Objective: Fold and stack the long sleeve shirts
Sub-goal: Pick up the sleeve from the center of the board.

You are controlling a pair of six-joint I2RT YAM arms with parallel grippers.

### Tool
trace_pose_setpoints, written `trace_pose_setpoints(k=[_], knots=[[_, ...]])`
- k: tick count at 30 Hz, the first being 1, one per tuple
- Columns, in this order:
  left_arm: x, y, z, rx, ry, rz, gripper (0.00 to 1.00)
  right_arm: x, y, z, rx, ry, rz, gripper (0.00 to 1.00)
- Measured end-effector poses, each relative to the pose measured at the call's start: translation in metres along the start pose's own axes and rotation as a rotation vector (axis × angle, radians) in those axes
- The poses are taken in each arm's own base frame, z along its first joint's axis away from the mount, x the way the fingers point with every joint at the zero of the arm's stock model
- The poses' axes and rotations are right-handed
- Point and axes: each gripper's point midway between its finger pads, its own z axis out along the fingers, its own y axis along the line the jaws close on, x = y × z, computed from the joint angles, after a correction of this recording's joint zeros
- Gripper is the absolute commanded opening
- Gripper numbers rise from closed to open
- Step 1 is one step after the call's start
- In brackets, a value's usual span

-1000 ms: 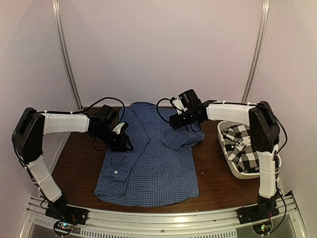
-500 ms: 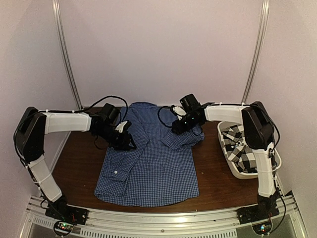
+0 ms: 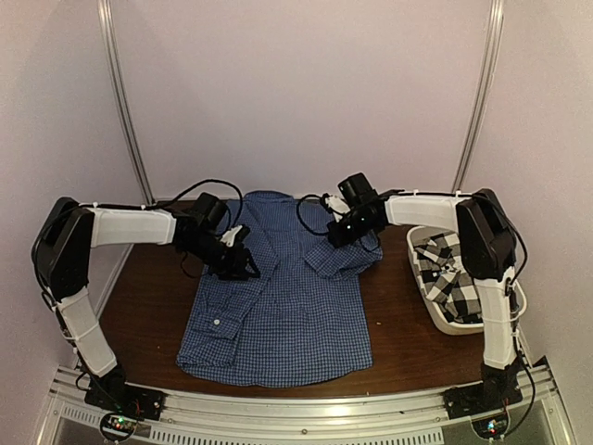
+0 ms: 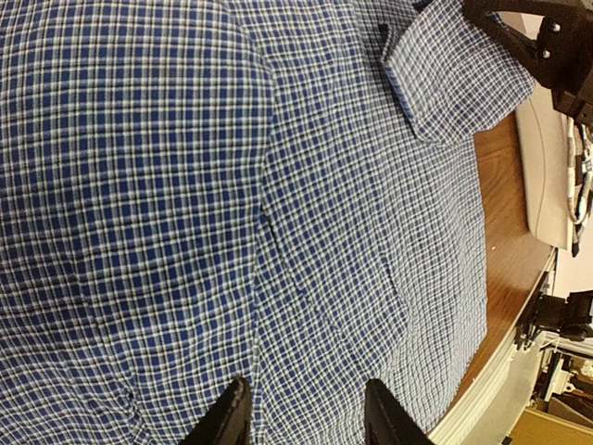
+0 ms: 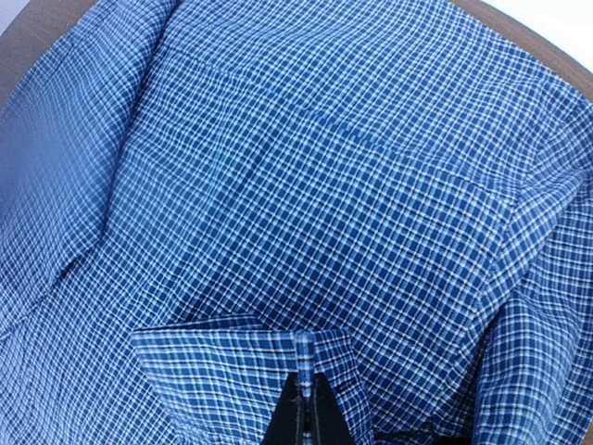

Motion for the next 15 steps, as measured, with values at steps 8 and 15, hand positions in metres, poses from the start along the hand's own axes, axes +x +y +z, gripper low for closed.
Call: trace_pose_setpoints(k=[8, 15], knots=[[-0.013, -0.012, -0.005, 0.03, -0.027, 0.016, 0.42, -0.053, -0.002, -0.056, 0.051, -0.169, 0.041, 0.0], [-0.017, -0.015, -0.006, 0.035, -0.035, 0.015, 0.42, -0.11, 0.003, -0.127, 0.084, -0.411, 0.094, 0.0]])
